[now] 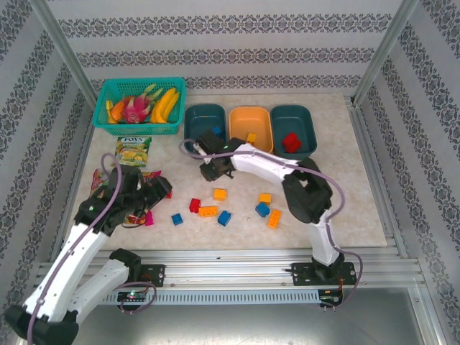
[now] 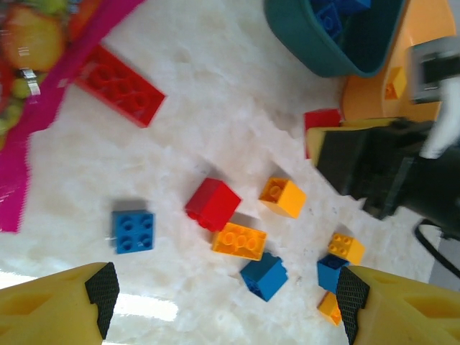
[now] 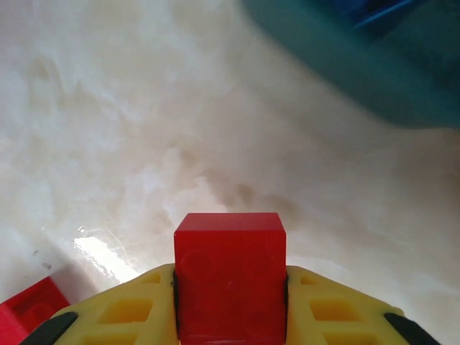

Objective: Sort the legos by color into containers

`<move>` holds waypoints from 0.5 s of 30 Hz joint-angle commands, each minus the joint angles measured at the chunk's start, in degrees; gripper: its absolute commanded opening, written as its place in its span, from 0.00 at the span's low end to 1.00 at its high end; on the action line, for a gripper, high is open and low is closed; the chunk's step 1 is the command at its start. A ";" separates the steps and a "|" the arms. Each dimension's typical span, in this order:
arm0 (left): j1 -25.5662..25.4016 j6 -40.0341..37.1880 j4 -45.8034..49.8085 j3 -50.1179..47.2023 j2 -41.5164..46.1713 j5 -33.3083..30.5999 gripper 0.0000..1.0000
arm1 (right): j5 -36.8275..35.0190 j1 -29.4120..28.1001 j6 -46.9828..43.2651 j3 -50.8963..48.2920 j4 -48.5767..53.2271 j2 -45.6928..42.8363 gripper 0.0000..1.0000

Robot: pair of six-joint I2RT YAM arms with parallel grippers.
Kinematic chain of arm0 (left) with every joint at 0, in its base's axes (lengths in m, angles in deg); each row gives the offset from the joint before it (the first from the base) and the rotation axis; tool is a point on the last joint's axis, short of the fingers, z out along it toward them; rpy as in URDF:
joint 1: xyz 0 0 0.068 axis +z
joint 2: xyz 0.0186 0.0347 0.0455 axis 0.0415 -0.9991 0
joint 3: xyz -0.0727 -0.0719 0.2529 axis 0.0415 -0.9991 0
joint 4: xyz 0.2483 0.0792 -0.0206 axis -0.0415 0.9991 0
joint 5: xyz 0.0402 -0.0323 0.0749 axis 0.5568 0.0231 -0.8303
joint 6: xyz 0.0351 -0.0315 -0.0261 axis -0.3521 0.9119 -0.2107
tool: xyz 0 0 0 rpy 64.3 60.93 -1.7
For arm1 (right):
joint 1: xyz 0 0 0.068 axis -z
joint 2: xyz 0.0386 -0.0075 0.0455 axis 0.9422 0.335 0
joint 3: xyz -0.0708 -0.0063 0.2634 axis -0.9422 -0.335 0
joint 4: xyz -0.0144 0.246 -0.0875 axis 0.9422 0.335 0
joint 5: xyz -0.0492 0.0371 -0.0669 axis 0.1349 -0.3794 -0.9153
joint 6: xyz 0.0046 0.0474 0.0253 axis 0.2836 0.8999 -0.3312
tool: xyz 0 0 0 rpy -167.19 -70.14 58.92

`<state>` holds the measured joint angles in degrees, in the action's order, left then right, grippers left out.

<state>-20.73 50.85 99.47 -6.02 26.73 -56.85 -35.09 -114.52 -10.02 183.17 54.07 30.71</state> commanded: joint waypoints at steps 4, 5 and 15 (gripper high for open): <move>-4.81 -4.80 -17.58 9.32 -16.48 6.88 0.82 | -1.47 12.54 4.85 -3.93 -0.47 -11.15 0.20; -5.65 -4.98 -19.06 11.05 -18.99 7.05 0.82 | -1.23 14.58 5.38 -4.18 -0.52 -11.42 0.20; -7.73 -5.55 -27.52 31.56 -43.87 14.24 0.82 | 2.82 33.64 13.04 3.62 2.31 -2.15 0.20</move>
<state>-27.53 47.35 76.32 20.73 -13.40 -46.22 -34.58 -82.90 -0.74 183.39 54.05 24.79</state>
